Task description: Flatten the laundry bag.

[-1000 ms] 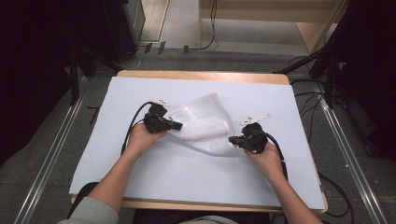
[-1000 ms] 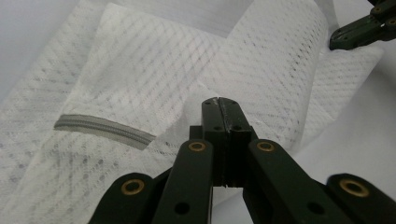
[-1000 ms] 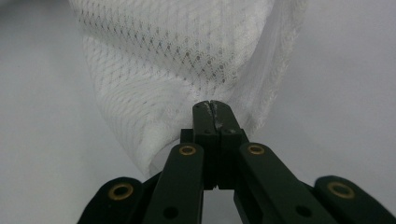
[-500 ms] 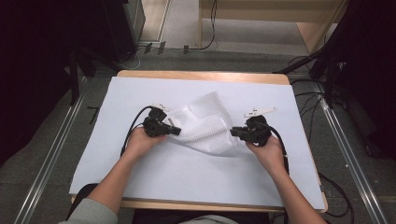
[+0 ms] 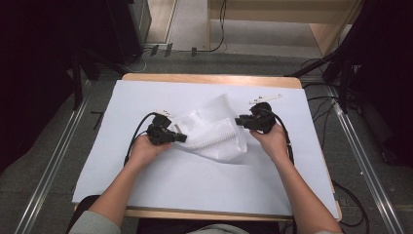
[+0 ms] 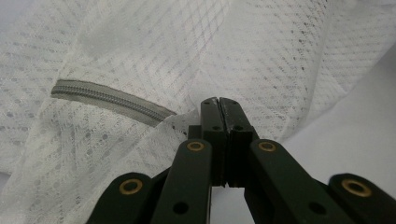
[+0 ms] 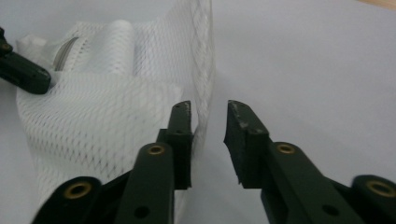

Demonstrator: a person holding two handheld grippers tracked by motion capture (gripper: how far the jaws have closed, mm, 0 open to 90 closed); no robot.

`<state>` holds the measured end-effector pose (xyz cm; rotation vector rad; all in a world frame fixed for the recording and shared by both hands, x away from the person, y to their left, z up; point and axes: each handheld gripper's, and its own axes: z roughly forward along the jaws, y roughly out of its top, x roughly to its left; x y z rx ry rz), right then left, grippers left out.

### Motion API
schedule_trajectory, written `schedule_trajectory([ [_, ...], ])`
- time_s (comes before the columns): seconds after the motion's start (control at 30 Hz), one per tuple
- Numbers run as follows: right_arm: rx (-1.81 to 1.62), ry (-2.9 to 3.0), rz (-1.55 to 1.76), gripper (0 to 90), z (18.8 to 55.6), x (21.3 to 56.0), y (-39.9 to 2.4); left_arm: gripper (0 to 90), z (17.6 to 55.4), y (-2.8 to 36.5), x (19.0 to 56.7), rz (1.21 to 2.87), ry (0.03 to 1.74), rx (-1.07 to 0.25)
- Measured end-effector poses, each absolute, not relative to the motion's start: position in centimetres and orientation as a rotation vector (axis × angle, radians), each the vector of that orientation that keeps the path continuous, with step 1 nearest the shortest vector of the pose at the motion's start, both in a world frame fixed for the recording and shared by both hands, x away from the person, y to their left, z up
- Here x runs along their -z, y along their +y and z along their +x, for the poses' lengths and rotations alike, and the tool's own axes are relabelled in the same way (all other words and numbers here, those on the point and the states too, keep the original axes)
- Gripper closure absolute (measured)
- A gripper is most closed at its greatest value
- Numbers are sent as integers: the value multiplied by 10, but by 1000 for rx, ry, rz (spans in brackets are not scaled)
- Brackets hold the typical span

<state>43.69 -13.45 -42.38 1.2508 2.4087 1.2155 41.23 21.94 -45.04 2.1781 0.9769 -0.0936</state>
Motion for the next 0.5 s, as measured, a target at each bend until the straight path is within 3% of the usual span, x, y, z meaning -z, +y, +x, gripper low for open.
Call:
schedule_trajectory([
  [0.03,-1216,2409,1251,771,437,424,-135,900,412,219,450,2178,977,94],
  [0.13,-1191,2416,1259,897,445,422,-131,900,411,220,450,2181,976,94],
  [0.5,-1143,2386,1373,900,451,431,-157,889,406,216,453,2211,964,106],
])
